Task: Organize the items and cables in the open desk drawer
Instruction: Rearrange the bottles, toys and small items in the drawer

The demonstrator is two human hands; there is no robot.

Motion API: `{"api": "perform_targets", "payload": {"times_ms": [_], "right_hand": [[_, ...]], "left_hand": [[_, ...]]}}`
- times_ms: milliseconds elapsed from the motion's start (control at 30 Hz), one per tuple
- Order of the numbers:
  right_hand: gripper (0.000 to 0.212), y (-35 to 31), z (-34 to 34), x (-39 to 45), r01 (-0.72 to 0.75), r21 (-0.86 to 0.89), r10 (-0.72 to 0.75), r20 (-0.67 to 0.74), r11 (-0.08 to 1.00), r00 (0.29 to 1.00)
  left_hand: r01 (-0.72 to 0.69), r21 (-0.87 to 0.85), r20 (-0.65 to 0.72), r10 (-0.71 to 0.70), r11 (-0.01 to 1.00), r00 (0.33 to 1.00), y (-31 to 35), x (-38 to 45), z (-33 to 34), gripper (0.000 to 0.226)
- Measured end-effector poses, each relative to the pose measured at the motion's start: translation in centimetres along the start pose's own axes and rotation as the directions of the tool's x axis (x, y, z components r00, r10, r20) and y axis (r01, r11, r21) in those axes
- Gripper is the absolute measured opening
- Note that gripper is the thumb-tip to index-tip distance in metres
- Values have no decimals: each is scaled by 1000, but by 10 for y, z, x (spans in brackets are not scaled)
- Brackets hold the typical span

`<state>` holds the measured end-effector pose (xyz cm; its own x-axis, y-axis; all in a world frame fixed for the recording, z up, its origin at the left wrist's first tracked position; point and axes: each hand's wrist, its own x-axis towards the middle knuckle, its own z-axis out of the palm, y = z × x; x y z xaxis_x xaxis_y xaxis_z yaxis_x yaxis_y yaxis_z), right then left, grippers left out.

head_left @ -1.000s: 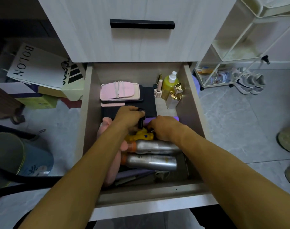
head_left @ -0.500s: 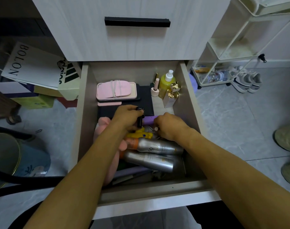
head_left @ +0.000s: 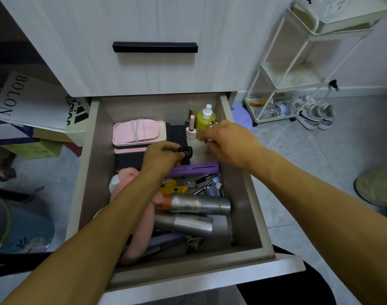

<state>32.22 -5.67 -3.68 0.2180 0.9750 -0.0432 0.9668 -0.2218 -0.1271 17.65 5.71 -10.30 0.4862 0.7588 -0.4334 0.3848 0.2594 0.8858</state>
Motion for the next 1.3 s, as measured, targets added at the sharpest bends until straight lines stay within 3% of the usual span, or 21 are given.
{"api": "perform_targets", "payload": {"times_ms": [133, 267, 433, 567, 733, 867, 1033, 1300], "right_hand": [[21, 9, 14, -4, 45, 24, -42, -112, 999, 993], [18, 8, 21, -2, -87, 113, 113, -239, 990, 965], [15, 9, 25, -7, -132, 171, 177, -279, 976, 944], [15, 13, 30, -5, -141, 125, 172, -285, 982, 943], [15, 14, 32, 0, -141, 114, 170, -314, 983, 934], [15, 15, 33, 0, -134, 116, 165, -318, 984, 933], [13, 14, 34, 0, -134, 102, 160, -314, 986, 936], [12, 14, 34, 0, -146, 94, 169, -313, 985, 935]], "left_hand": [[-208, 238, -8, 216, 949, 976, 5, 21, 9, 19], [-366, 559, 26, 425, 744, 905, 19, 37, 14, 19], [-436, 600, 149, 442, 670, 884, 23, 54, 29, 23], [-538, 627, 243, 515, 563, 822, 22, 59, 40, 23], [-525, 626, 219, 516, 576, 828, 14, 71, 46, 22], [-436, 686, 156, 467, 583, 871, 7, 77, 44, 27], [-375, 769, 168, 403, 517, 900, 0, 81, 43, 23], [-384, 795, 173, 430, 469, 886, -3, 83, 46, 25]]}}
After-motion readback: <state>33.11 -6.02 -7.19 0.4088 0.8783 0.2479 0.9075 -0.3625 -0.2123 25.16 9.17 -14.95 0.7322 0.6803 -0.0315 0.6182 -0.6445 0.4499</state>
